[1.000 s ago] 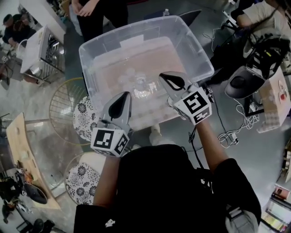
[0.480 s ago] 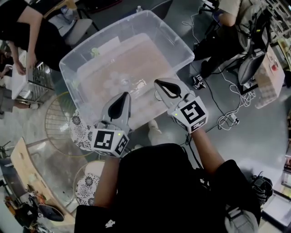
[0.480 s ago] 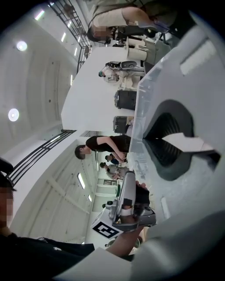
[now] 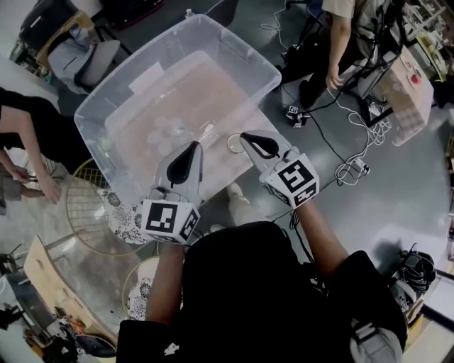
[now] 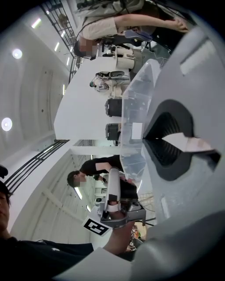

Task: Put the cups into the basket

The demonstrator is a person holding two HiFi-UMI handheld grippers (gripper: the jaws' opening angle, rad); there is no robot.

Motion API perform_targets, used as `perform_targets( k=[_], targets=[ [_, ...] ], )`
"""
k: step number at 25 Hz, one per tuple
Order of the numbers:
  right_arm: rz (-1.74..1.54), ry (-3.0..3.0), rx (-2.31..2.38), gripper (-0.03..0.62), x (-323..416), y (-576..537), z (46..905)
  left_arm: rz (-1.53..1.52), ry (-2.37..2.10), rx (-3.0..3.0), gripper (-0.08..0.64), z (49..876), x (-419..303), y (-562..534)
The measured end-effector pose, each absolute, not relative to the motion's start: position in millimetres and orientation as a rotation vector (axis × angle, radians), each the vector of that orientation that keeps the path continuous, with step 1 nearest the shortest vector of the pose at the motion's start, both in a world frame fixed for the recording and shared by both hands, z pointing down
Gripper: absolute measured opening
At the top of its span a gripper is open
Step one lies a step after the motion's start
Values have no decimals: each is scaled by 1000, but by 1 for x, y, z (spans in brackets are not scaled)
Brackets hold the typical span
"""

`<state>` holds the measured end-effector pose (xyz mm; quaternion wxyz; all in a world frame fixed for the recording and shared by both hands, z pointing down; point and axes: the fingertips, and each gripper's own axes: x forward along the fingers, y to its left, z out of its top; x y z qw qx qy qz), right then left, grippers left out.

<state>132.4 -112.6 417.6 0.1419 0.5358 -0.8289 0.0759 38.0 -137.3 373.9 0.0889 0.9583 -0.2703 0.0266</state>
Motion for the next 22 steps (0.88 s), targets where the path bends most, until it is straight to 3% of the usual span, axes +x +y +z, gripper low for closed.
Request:
perform_targets(
  k=[14,22],
  targets=[
    [354,-2213,1338,3,155,-113,544,168,-757,2824,8,394,62,-144],
    [491,-2142,1151,77,144,-116,630,217,-773,2805,8,403,64,-151]
  ],
)
